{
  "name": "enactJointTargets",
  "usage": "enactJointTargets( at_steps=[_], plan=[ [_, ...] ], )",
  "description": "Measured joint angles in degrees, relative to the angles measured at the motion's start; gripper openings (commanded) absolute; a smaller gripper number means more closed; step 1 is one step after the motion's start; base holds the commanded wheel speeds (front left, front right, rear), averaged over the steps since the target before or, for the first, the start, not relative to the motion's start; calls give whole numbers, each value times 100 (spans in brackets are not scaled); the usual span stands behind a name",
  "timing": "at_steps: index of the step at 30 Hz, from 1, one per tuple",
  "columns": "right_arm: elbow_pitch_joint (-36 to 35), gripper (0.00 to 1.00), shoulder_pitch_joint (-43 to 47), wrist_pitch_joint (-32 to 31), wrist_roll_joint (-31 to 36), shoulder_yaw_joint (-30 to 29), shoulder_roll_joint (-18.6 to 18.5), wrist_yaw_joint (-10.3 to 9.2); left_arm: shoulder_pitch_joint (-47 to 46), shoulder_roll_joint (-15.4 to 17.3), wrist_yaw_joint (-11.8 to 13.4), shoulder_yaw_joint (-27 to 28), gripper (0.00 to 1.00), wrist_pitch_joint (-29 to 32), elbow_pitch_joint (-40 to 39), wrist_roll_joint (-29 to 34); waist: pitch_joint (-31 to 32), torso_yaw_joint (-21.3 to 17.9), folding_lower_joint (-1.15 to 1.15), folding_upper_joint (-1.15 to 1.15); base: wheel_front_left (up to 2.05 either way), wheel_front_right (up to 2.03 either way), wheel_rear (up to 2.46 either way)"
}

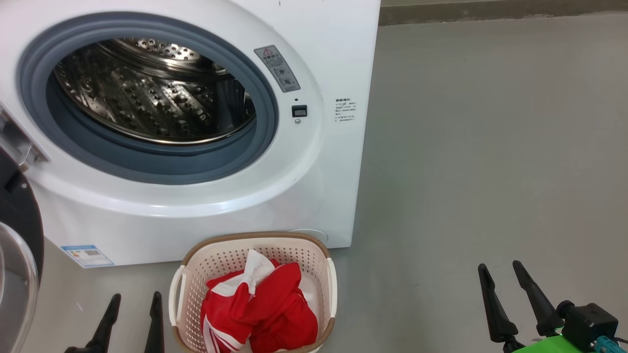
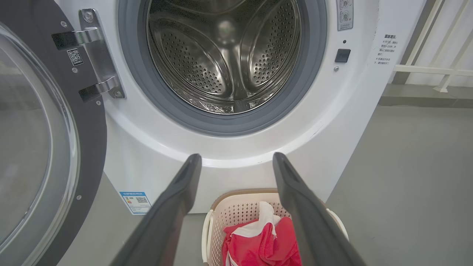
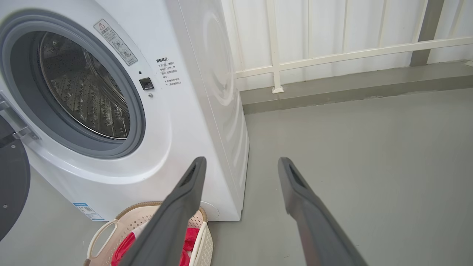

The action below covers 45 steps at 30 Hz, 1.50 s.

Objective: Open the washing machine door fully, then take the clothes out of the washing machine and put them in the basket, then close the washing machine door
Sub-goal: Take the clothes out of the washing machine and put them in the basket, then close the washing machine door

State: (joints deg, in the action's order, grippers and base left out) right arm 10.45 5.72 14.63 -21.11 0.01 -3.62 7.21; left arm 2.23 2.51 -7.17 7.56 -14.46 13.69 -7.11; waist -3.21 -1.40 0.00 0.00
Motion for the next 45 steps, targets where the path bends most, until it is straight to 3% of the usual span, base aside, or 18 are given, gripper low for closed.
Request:
enactJointTargets(
  at_steps=[12,29,45],
  plan=[
    [-21,100,-2,0,1,-11,21,0,-2,-14,16,-7,100,0,-32,16,-62,33,0,0,-31,31,0],
    [-21,100,-3,0,1,-11,40,0,-2,-18,18,-41,100,0,-2,-2,-74,63,0,0,-138,138,0],
    [-21,100,-3,0,1,-4,41,0,-2,-19,18,-96,100,0,-9,-13,-88,101,0,0,-9,9,0]
  ],
)
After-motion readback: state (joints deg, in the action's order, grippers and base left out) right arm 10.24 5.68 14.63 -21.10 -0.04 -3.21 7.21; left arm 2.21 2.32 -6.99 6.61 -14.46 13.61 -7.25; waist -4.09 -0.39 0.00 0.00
